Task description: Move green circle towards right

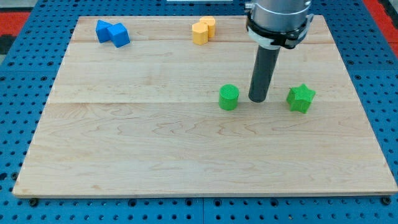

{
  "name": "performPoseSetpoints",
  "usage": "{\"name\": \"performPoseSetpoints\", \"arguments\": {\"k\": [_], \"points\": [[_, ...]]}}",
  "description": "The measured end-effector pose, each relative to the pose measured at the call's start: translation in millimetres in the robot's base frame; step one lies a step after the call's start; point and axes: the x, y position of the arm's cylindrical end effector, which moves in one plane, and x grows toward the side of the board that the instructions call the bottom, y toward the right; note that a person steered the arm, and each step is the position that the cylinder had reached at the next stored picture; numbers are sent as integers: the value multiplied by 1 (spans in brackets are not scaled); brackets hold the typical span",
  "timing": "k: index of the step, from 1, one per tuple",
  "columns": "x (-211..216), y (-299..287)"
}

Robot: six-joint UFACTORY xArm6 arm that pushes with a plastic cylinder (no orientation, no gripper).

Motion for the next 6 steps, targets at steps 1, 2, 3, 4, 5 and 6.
{"name": "performPoseSetpoints", "arguments": {"k": [1, 2, 3, 4, 5, 6], "points": [[12, -9], [21, -68], [17, -115], [3, -171], [-14, -209], [-32, -143]]}}
